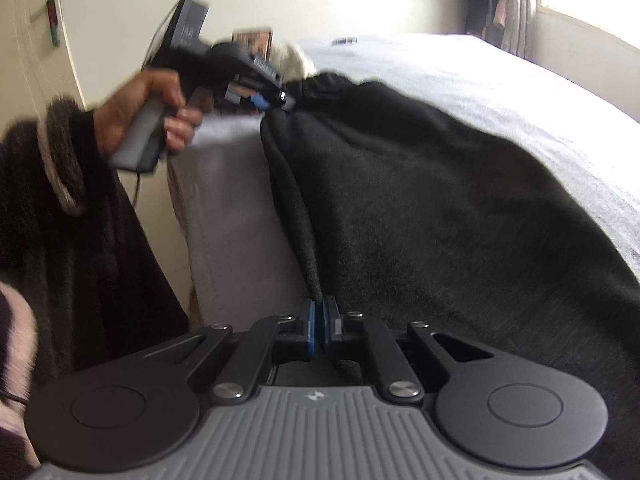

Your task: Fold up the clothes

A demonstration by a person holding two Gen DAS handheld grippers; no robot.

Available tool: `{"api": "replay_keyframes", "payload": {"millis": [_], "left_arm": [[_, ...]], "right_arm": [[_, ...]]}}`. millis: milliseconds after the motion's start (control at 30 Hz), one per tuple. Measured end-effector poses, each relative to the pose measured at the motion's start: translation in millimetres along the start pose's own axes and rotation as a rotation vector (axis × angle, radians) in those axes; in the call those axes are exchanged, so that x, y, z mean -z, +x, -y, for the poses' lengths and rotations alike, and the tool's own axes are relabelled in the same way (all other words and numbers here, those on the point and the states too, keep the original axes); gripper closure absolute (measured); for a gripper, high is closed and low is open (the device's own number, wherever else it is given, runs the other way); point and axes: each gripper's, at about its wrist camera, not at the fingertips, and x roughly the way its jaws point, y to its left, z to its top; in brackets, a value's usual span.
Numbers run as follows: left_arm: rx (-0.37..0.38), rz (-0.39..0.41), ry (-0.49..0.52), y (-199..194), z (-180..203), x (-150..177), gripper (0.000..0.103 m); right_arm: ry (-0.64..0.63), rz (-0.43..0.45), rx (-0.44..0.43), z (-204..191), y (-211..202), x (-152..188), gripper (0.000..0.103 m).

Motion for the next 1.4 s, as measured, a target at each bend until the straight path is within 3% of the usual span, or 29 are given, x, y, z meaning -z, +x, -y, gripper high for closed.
{"api": "replay_keyframes", "payload": {"millis": [133, 267, 333, 467, 567, 700, 867, 933, 1067, 1167, 1267, 1400], "left_arm": [[0.018, 0.035, -0.012, -15.4, -2.4, -2.8, 0.071], [-0.005, 0.144, 0.073, -39.7, 9.0, 2.2, 0.060], [0.026, 0.183, 0.139, -49.6, 20.8, 5.8, 0.056], [0.173, 0.181, 0.278, -58.4, 52.7, 18.7, 0.046], [0.309, 0.136, 0.409, -57.1, 82.4, 36.4, 0.045], [0.461, 0.067, 0.611, -55.2, 121.0, 71.8, 0.046], [0.635, -0.056, 0.784, -47.6, 148.4, 108.0, 0.046], [0.668, -0.117, 0.848, -40.7, 154.3, 121.4, 0.046], [0.600, -0.235, 0.945, -23.7, 151.5, 147.1, 0.049], [0.597, -0.232, 0.960, -29.9, 146.7, 150.6, 0.049], [0.596, -0.247, 0.986, -38.5, 147.1, 142.3, 0.049], [0.654, -0.232, 0.905, -38.9, 154.6, 119.2, 0.049]], "right_arm": [[0.030, 0.027, 0.021, 1.3, -3.4, 0.3, 0.093], [0.133, 0.048, 0.071, 10.2, -36.4, 3.7, 0.068], [0.211, 0.040, 0.150, 20.9, -58.9, 11.2, 0.065], [0.445, -0.020, 0.391, 54.6, -106.0, 38.8, 0.062], [0.691, -0.036, 0.549, 82.6, -141.7, 75.8, 0.062], [0.974, 0.009, 0.686, 105.8, -184.2, 129.1, 0.062], [1.141, 0.040, 0.815, 123.5, -204.5, 172.1, 0.062], [1.176, 0.055, 0.817, 130.2, -203.5, 181.3, 0.062], [1.137, 0.032, 0.869, 130.9, -193.5, 184.5, 0.072], [1.103, -0.003, 0.879, 131.1, -188.8, 184.8, 0.072], [1.096, 0.024, 0.894, 127.6, -193.4, 178.2, 0.068], [0.945, 0.095, 0.844, 120.7, -173.5, 149.1, 0.059]]}}
